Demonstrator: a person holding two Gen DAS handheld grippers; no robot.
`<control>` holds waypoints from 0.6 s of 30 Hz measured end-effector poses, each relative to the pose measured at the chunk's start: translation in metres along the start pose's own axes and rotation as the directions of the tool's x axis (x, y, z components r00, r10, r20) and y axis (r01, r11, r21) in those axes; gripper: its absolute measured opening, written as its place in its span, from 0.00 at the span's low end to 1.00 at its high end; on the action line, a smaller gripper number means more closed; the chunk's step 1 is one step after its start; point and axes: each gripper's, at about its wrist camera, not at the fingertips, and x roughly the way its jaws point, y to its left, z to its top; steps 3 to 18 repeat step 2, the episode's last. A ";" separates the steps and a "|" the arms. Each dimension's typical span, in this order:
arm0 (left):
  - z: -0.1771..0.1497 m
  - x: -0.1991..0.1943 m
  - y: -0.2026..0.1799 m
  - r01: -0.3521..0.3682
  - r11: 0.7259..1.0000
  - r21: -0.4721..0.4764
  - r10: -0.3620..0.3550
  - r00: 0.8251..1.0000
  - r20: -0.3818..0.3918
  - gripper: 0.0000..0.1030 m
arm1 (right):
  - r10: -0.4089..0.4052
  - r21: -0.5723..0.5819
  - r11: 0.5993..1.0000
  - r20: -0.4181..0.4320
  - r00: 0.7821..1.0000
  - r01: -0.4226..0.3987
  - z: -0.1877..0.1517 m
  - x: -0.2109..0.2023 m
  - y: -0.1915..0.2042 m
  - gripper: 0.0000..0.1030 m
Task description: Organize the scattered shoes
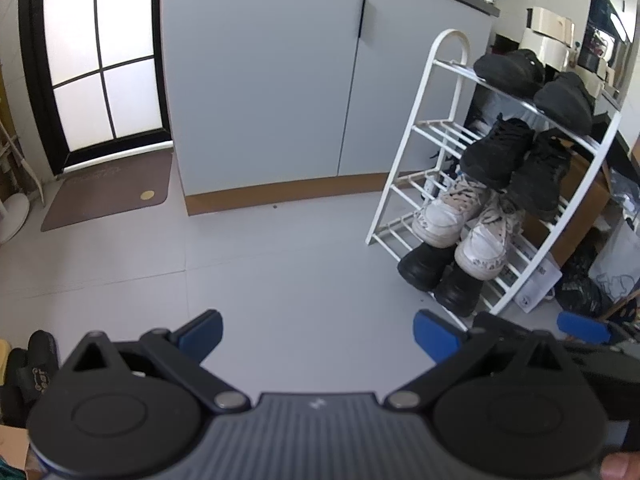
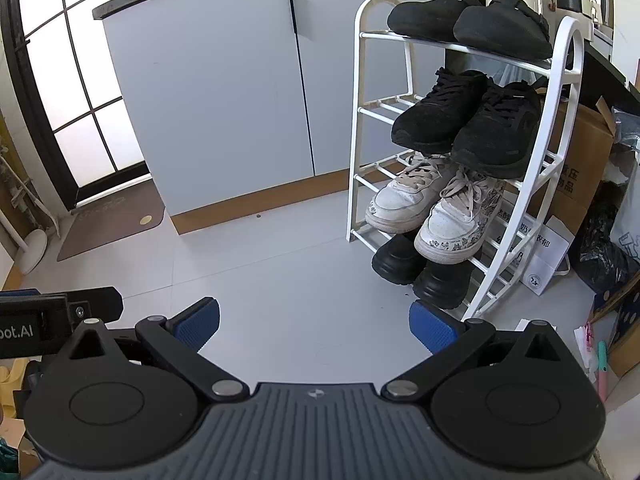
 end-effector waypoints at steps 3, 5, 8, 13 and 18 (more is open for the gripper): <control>0.000 0.000 0.000 0.009 1.000 0.002 -0.009 1.000 0.001 1.00 | 0.001 0.002 1.000 -0.001 1.000 -0.001 -0.001 0.000 -0.001 1.00; 0.000 0.000 0.000 0.009 1.000 0.002 -0.009 1.000 0.001 1.00 | 0.001 0.002 1.000 -0.001 1.000 -0.001 -0.001 0.000 -0.001 1.00; 0.000 0.000 0.000 0.009 1.000 0.002 -0.009 1.000 0.001 1.00 | 0.001 0.002 1.000 -0.001 1.000 -0.001 -0.001 0.000 -0.001 1.00; 0.000 0.000 0.000 0.009 1.000 0.002 -0.009 1.000 0.001 1.00 | 0.001 0.002 1.000 -0.001 1.000 -0.001 -0.001 0.000 -0.001 1.00; 0.000 0.000 0.000 0.009 1.000 0.002 -0.009 1.000 0.001 1.00 | 0.001 0.002 1.000 -0.001 1.000 -0.001 -0.001 0.000 -0.001 1.00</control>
